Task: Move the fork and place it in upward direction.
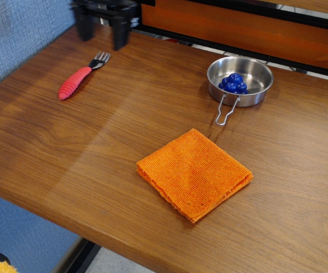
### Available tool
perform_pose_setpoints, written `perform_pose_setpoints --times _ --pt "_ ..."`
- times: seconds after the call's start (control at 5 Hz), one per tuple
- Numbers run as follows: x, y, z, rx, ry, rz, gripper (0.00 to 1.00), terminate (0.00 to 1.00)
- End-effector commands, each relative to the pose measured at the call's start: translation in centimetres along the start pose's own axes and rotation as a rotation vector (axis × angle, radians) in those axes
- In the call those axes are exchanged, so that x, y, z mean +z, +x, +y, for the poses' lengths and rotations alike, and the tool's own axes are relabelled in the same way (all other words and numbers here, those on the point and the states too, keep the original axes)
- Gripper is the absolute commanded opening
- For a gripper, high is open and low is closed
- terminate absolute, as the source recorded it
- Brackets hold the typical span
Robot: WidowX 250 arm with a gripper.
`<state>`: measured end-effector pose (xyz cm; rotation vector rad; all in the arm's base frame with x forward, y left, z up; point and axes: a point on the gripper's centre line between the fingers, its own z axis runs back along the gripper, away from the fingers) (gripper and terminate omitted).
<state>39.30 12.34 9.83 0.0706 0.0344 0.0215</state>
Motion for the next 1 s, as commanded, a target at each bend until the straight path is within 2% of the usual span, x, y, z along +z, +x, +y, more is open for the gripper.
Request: perform_pose_setpoints --times 0.0,0.2,0.4,0.6,0.8 --pt "7.0 -1.6 -4.5 -0.003 -0.018 -0.085 1.00 0.00" --pt "7.6 -2.2 -6.9 -0.036 0.002 -0.071 1.00 0.00" --pt "8.2 -2.6 -9.3 -0.103 -0.026 -0.091 1.00 0.00" --pt "8.2 -2.6 -9.3 -0.103 -0.026 -0.091 1.00 0.00" --pt "8.2 -2.6 -9.3 -0.103 -0.026 -0.091 1.00 1.00"
